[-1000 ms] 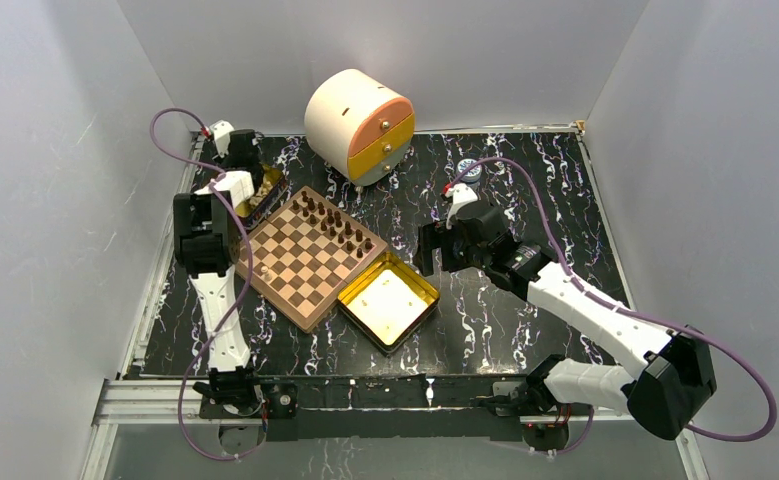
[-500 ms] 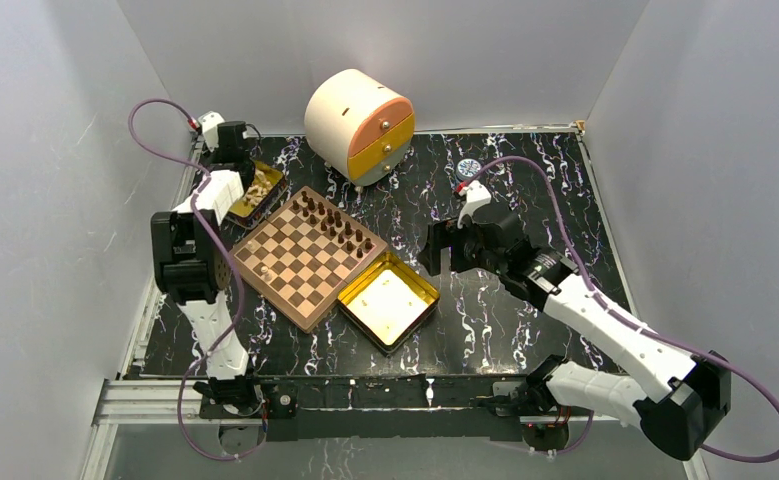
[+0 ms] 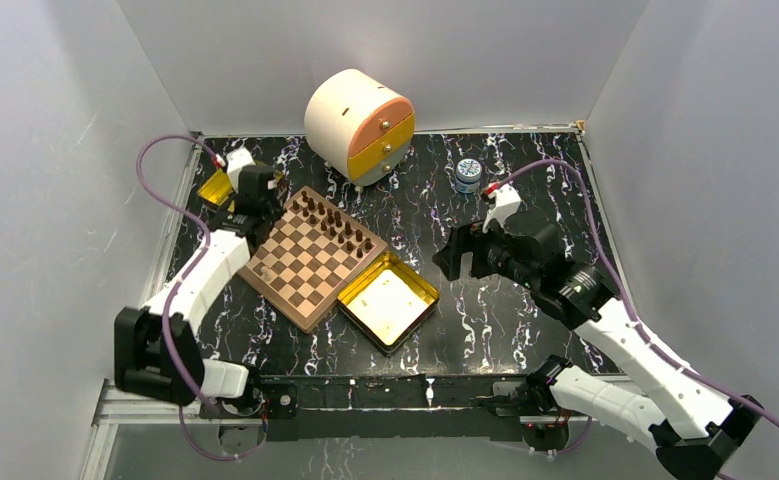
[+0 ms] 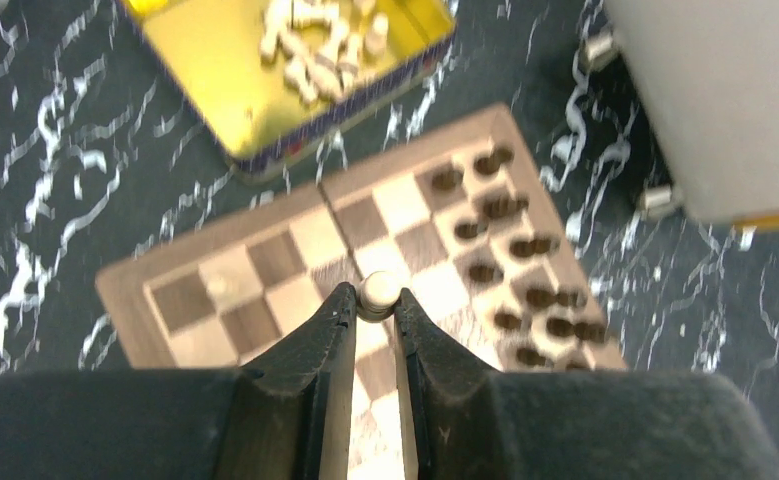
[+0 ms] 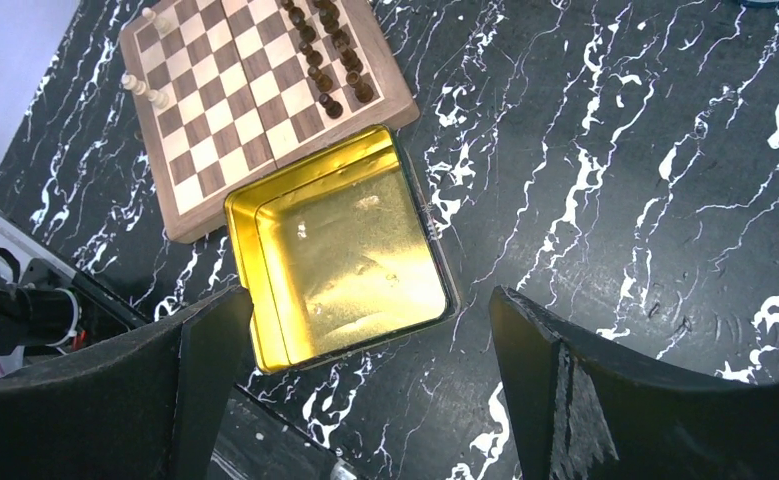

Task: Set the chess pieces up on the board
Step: Place the chess piece on the chessboard.

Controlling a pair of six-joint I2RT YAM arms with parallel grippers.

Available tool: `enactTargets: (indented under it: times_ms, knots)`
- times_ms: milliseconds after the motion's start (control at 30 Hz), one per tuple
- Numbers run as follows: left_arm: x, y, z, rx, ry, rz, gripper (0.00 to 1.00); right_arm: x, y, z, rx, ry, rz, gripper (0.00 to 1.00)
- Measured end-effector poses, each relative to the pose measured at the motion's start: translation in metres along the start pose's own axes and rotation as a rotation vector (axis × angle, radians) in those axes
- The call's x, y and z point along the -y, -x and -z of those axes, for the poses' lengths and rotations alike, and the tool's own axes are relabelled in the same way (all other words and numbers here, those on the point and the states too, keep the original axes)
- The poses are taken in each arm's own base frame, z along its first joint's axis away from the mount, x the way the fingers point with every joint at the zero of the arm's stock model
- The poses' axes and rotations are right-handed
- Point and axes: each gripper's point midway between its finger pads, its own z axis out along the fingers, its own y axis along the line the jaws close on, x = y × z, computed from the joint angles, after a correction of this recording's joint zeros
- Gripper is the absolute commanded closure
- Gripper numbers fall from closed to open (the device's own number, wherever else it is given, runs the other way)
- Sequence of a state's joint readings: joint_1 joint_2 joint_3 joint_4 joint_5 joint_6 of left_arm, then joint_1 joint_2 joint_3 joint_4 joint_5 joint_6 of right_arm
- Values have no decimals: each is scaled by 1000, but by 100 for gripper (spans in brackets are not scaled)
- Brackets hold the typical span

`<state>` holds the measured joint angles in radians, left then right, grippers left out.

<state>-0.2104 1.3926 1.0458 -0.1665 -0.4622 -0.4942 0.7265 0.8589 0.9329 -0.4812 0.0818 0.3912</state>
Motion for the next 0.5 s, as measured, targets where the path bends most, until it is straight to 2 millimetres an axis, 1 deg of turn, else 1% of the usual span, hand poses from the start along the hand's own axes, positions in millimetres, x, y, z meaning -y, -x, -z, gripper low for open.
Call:
enactTargets:
  times_ms: [100, 200, 300, 367, 500]
  knots:
    - [-8, -24, 23, -32, -23, 12, 100, -1, 5, 11, 15, 1, -3, 2]
    - [-13, -47, 34, -71, -34, 16, 100, -1, 9, 20, 26, -5, -4, 2]
    - [-16, -70, 39, -116, -35, 8, 100, -1, 12, 25, 29, -11, -6, 2]
    - [-15, -80, 39, -141, -35, 0, 100, -1, 12, 27, 27, -12, -8, 2]
    - [-10, -94, 36, -173, -33, -14, 100, -1, 11, 28, 22, -14, -26, 4]
